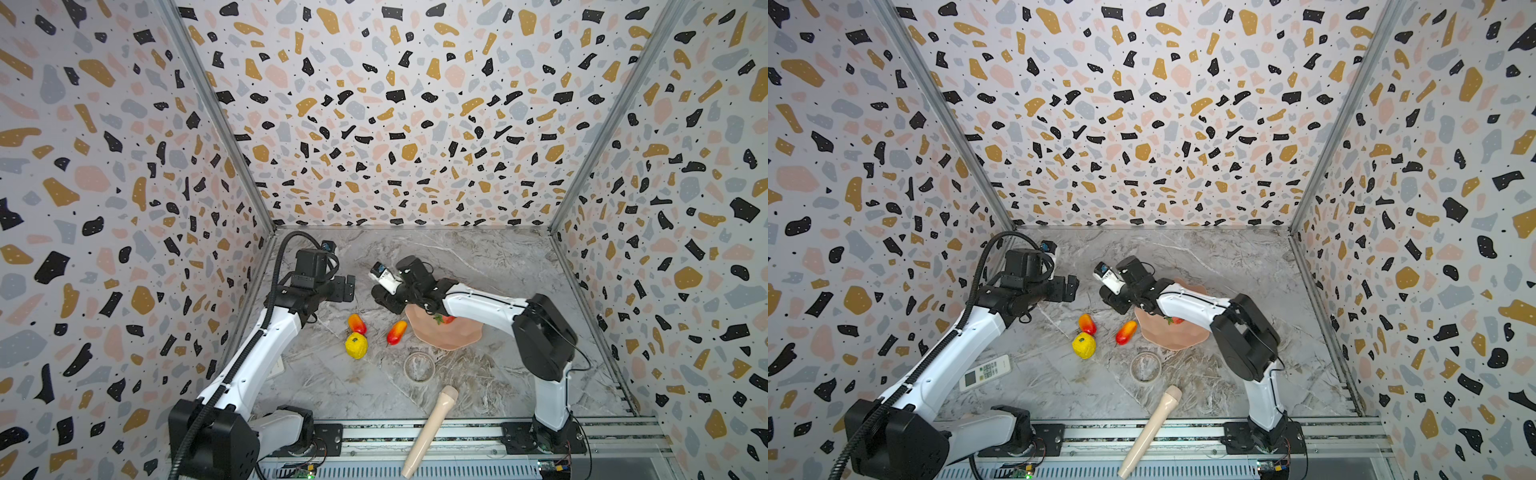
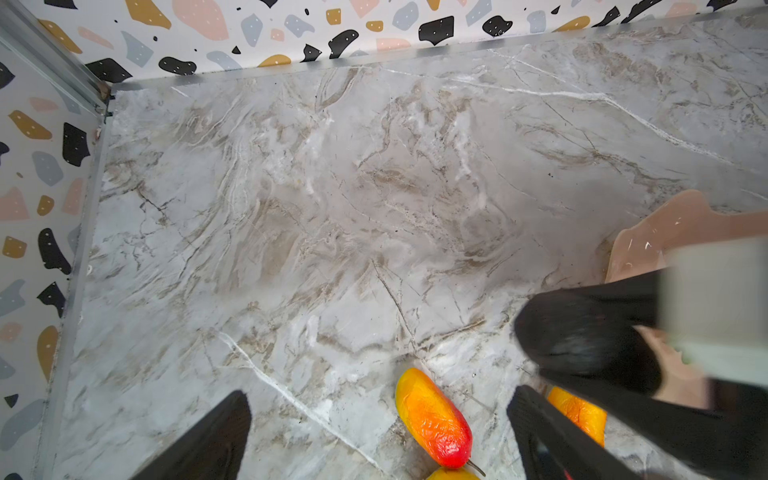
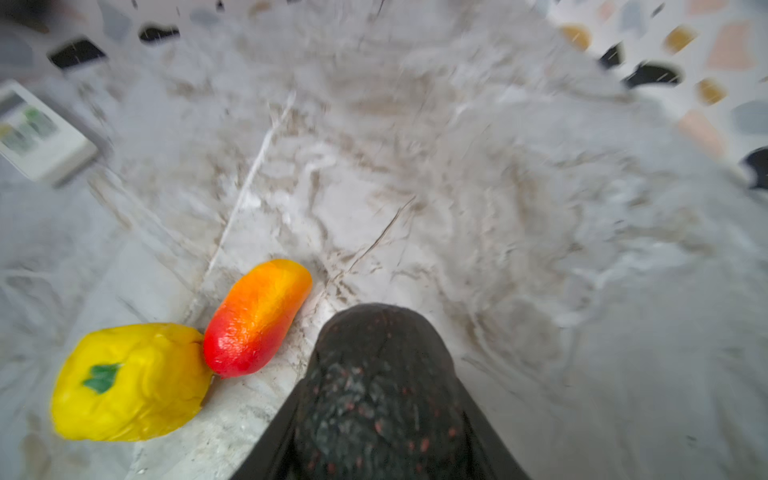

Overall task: Place and organize the fake fruits in the fruit bowl
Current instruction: 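Carry the avocado with the right gripper into the bowl beside the strawberry and release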

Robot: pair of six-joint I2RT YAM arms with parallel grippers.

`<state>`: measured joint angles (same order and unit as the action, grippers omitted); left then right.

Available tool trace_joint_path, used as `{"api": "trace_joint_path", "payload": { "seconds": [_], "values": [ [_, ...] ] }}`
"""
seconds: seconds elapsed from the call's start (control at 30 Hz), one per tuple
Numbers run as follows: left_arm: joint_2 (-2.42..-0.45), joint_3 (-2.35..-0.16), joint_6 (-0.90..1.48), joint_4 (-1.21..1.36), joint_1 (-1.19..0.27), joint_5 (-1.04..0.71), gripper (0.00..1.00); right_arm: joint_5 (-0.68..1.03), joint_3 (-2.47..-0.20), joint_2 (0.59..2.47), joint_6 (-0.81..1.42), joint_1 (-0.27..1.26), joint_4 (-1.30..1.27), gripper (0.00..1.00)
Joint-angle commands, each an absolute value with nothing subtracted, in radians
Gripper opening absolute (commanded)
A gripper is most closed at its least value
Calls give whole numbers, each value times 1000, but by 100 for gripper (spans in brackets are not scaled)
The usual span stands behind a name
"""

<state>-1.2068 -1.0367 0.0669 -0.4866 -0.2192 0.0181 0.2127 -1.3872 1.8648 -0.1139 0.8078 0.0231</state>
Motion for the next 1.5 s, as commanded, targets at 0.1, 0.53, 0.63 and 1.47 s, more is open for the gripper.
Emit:
{"api": "trace_joint_path", "payload": {
  "seconds": [0.1,0.53,0.63,1.47],
  "values": [
    [-1205,-1035,64,-442,-224,5,99,163,-1217,1642,-104,681,7,4],
    [-1230,-1046,59,-427,-230,0,100,35,-1007,1530,-98,465,71,1],
    [-1235,-1049,58,-425,-233,0,100,22,-1002,1544,-99,455,72,0],
    [-1237,-1067,54,-422,-245,-12,100,0,-904,1525,-59,482,86,0]
  ]
}}
